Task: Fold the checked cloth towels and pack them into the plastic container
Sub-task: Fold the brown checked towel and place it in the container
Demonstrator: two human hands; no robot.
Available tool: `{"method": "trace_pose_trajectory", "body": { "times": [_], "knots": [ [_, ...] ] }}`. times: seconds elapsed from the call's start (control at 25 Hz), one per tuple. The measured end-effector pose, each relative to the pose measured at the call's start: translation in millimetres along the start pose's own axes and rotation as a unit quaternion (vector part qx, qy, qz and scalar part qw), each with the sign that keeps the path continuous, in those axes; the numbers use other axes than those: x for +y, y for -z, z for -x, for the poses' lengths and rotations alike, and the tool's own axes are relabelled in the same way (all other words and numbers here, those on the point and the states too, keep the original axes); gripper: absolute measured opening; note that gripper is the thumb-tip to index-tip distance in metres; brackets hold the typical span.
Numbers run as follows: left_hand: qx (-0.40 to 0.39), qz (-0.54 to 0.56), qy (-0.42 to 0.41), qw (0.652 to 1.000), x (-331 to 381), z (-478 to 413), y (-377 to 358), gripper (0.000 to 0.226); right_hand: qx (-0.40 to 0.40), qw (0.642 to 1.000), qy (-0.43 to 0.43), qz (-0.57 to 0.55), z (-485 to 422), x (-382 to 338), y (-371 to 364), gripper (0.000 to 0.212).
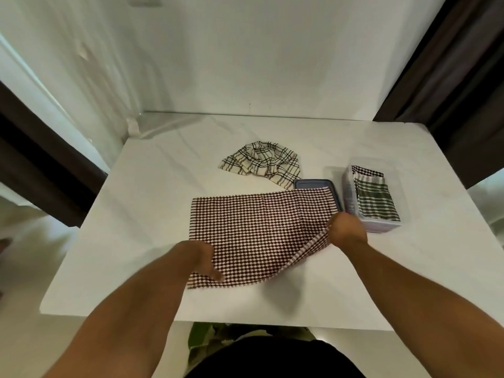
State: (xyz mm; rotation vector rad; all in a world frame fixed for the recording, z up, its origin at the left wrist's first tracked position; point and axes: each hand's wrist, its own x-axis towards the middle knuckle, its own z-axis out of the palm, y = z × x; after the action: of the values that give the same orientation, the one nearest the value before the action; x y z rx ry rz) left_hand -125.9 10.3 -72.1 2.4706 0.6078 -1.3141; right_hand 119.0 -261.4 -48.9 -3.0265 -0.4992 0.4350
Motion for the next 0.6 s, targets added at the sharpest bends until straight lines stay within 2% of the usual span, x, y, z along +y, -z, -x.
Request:
{"method": "trace_pose_trajectory", "body": {
  "times": [0.08,0.16,0.24,0.28,0.36,0.4,0.44,0.52,0.56,0.6],
  "knots": [
    [0.041,0.046,0.007,0.998,0.5,-0.6,6.3,0.083,0.010,0.997,-0.014,-0.078,2.1,-16.8,-3.6,0.027],
    [0.108,-0.002,0.005,0.994,0.2,-2.0,15.5,0.063,0.037,0.991,0.023,-0.126,5.7,-31.3,-6.2,0.029],
    [0.154,-0.013,-0.004,0.988,0.5,-4.3,23.1,0.041,0.064,0.978,0.098,-0.171,5.6,-45.8,-9.9,0.030],
    [0.172,0.025,-0.006,0.985,1.6,-5.9,26.7,0.035,0.069,0.969,0.137,-0.192,6.2,-53.7,-11.3,0.029],
    [0.207,0.186,-0.004,0.960,3.0,-13.7,34.8,0.031,0.070,0.950,0.208,-0.223,7.8,-76.4,-10.0,0.030],
    [0.216,0.295,-0.005,0.931,4.5,-18.8,41.2,0.034,0.073,0.939,0.249,-0.227,9.2,-90.8,-8.2,0.028],
    [0.200,0.419,-0.003,0.886,9.7,-17.5,49.7,0.042,0.076,0.927,0.295,-0.219,14.2,-106.1,-5.1,0.026],
    [0.088,0.655,-0.018,0.750,12.8,-18.9,67.8,0.065,0.070,0.897,0.393,-0.189,29.5,-138.2,-1.8,0.020],
    [0.019,0.729,-0.045,0.683,10.5,-19.8,75.1,0.077,0.059,0.879,0.442,-0.171,39.5,-152.3,-2.5,0.017],
    [-0.034,0.770,-0.069,0.634,8.1,-18.9,81.4,0.087,0.050,0.858,0.490,-0.147,50.8,-163.0,-4.8,0.015]
  ]
}}
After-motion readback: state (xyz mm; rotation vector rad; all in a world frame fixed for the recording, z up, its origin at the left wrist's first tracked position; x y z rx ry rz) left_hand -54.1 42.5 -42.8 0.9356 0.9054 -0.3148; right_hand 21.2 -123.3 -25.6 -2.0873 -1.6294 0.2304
